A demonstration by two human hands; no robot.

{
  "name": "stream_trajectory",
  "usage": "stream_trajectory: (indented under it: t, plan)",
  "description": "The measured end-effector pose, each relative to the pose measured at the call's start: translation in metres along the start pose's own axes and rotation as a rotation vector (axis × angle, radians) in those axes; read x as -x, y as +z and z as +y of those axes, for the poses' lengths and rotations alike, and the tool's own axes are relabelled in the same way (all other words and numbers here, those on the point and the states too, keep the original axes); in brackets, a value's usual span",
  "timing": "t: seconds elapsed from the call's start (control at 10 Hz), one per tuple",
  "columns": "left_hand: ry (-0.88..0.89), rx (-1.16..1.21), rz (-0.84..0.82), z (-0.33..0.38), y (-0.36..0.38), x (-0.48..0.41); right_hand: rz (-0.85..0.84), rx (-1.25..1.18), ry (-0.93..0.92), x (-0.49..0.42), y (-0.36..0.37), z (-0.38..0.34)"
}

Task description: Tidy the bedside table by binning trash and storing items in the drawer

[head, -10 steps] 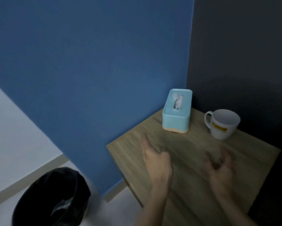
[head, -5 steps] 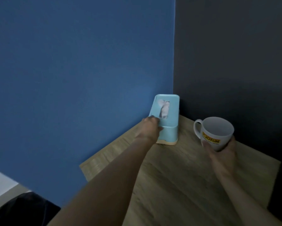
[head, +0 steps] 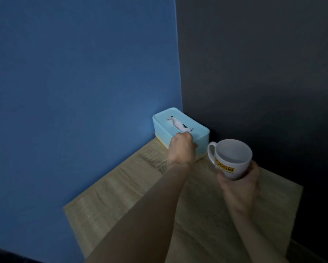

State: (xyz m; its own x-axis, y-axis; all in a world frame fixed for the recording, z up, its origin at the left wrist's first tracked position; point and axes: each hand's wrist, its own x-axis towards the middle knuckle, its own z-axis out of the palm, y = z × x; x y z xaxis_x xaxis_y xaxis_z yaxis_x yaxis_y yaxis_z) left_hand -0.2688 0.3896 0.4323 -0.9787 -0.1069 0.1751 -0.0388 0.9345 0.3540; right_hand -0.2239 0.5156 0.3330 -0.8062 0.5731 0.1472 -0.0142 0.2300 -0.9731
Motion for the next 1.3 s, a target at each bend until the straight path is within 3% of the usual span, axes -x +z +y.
stream_trajectory:
  t: [0.5,0.9,1.3]
  plan:
    - [0.032,0.243,-0.026,0.0,0.011,-0.009,0.013,0.087,-0.113,-0.001,0.004,0.005]
    - [0.071,0.082,-0.085,0.005,0.007,-0.017,-0.003,0.066,-0.09,-0.005,0.006,0.01]
    - [-0.034,0.319,-0.06,-0.056,-0.071,0.088,-0.125,0.244,0.007,0.005,-0.008,-0.004]
